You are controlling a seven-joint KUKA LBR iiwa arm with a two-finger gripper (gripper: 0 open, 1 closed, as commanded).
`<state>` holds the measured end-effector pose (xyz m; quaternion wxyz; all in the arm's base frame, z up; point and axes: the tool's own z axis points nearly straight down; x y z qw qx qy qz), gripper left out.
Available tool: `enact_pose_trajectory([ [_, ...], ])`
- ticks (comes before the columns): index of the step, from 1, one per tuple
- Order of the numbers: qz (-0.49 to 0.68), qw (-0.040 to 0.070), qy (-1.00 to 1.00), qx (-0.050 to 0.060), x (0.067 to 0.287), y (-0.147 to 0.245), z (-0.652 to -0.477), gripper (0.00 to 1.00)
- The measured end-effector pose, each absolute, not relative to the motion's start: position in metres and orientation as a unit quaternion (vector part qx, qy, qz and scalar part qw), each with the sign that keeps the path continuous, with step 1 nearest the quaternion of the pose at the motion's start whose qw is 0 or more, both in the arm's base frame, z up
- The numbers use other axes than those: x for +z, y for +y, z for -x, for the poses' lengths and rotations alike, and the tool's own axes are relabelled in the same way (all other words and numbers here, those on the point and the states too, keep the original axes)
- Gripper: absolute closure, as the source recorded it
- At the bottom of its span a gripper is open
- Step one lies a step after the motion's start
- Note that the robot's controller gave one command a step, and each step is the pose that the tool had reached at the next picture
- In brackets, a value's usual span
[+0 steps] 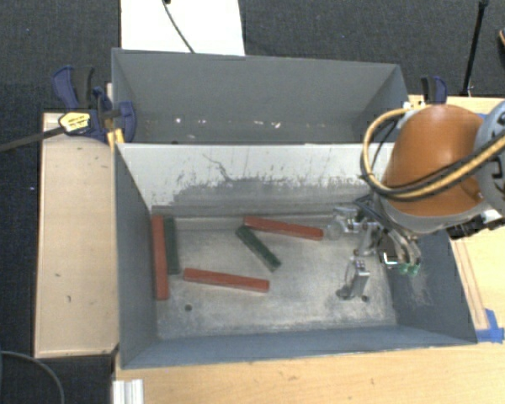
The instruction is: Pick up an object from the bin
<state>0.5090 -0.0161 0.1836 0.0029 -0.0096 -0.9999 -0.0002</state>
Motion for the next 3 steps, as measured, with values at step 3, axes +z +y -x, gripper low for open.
enact_pose_trajectory([
  [3, 0.027, 0.0, -1.0, -0.001, 0.07, 0.116, -0.548, 0.0],
])
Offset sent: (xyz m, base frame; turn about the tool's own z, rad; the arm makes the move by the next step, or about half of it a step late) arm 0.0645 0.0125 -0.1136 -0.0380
